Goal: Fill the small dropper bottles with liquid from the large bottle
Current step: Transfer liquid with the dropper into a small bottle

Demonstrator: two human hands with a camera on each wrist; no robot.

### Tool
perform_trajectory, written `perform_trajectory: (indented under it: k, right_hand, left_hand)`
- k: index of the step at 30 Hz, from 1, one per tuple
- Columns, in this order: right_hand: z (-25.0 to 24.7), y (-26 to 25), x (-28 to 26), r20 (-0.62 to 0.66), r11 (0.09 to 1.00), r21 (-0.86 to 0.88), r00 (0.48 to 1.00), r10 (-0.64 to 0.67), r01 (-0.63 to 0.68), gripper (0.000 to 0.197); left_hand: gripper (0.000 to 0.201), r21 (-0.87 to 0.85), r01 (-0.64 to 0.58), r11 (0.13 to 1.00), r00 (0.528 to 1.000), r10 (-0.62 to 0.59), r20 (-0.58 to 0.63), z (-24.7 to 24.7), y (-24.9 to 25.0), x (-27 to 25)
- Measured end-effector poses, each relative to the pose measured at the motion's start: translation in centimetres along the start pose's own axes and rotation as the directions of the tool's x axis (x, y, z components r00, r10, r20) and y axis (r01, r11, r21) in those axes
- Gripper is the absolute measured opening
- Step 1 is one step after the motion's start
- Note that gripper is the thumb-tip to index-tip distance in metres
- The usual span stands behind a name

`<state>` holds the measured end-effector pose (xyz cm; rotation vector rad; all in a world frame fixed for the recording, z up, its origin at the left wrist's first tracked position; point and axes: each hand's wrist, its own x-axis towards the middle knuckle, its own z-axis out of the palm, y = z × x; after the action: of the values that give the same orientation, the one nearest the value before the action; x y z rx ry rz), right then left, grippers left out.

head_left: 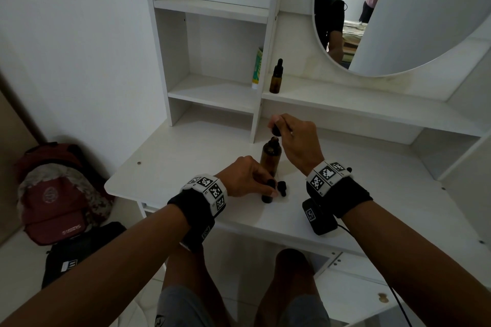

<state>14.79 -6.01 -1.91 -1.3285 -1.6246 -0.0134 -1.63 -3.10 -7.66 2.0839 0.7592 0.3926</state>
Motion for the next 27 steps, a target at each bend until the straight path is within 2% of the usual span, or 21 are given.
perform_trajectory:
  k: [5,9,20,24,27]
  right_hand:
    - [0.01,-0.06,0.15,0.03,1.0,-0.009,1.0,0.009,-0.008,0.034]
    - [-0.05,0.19,0.19,-0.015,1.0,-0.021,1.0,-0.004,0.003,0.035]
    - [0.03,0.22,0.21,0.025,0.999,-0.033,1.0,0.01,-0.009,0.034]
    - [-0.11,0.12,0.28,-0.019,1.0,-0.029,1.0,-0.004,0.004,0.036]
    - [-0.1,0.04,0.34,0.012,0.999,-0.038,1.0,0.014,-0.013,0.036]
  left_hand:
    - [0.028,0.015,-0.003,1.0,1.0,0.003,-0.004,-0.06,0.18,-0.06]
    - [0.028,0.002,-0.007,1.0,1.0,0.007,-0.006,-0.03,0.34,-0.18]
    - [0.029,0.002,-0.004,1.0,1.0,0.004,-0.002,-0.08,0.37,-0.19]
    - [0.028,0.007,-0.002,1.0,1.0,0.003,-0.004,-0.06,0.45,-0.28]
    - [0.027,0.01,-0.001,1.0,1.0,0.001,-0.001,-0.1,0.47,-0.28]
